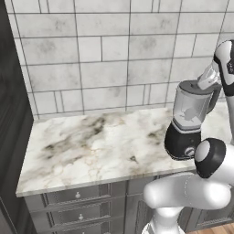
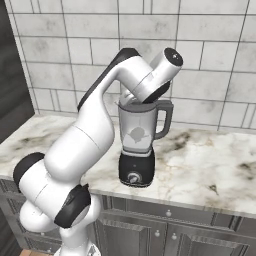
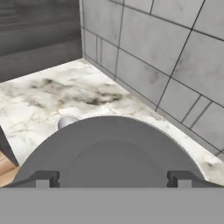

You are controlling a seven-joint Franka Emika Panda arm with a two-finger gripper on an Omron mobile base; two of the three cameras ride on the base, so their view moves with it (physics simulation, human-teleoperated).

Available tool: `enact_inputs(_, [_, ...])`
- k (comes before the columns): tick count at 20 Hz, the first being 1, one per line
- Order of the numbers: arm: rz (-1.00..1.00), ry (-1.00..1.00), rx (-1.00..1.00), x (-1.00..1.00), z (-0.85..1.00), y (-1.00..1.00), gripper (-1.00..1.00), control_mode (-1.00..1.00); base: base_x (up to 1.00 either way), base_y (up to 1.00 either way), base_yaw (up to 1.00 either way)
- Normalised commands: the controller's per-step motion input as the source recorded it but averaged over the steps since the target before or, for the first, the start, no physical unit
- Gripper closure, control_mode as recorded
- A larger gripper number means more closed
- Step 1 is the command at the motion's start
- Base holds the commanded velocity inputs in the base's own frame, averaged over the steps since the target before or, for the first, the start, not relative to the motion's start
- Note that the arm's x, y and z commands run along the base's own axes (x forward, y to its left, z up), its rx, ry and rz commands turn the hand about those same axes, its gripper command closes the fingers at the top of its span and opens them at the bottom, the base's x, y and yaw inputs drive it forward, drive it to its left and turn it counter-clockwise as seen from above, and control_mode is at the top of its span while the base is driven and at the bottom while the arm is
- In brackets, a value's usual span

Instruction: Open the blender lid, put the kiwi in the blender, close the lid, and start the blender.

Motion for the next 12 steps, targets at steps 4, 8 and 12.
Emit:
enact_inputs(4, [0.0, 0.0, 0.0, 0.0, 0.05, 0.0, -1.0, -1.0, 0.0, 0.0, 0.0])
enact_inputs(8, [0.0, -0.12, -0.01, -0.34, 0.46, 0.0, -1.0, -1.0, 0.0, 0.0, 0.0])
enact_inputs(12, [0.0, -0.25, -0.04, -0.59, 0.38, 0.0, -1.0, -1.0, 0.0, 0.0, 0.0])
